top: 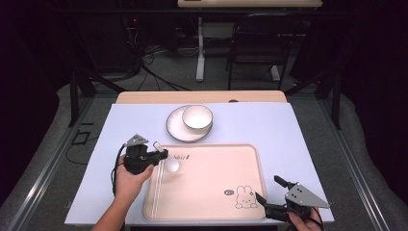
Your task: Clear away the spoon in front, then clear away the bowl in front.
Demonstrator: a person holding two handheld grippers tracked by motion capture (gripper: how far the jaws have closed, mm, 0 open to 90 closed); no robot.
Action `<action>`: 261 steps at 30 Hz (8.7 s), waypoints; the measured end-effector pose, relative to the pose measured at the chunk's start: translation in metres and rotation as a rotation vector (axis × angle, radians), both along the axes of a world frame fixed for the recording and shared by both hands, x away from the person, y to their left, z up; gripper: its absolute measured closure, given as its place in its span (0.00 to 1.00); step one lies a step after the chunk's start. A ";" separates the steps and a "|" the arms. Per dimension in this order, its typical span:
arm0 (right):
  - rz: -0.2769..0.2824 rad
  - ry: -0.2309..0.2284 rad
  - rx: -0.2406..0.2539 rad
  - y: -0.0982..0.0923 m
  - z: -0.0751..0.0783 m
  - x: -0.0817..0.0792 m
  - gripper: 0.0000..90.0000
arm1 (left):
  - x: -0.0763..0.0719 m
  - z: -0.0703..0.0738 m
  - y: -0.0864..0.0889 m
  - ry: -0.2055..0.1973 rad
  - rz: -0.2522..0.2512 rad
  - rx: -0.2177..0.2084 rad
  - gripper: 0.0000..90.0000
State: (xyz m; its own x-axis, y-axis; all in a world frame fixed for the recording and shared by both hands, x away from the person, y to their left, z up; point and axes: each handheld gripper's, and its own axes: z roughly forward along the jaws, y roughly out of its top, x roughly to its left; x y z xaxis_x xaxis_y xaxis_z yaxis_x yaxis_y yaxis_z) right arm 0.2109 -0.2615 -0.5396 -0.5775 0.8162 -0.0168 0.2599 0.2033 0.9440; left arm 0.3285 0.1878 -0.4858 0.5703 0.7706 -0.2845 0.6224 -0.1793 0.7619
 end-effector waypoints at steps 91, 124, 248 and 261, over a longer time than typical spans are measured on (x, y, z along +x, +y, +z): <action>0.000 0.008 0.000 0.000 0.000 0.001 0.16 | 0.030 -0.061 -0.010 0.271 -0.014 0.077 0.75; -0.001 0.007 0.000 0.000 -0.001 0.002 0.16 | 0.027 -0.044 -0.007 0.163 0.054 0.113 0.54; 0.007 0.006 0.005 -0.001 0.001 0.000 0.16 | 0.180 -0.038 -0.085 0.261 0.281 0.056 0.61; 0.007 0.010 0.010 -0.001 0.001 0.000 0.16 | 0.186 -0.039 -0.091 0.285 0.312 0.082 0.65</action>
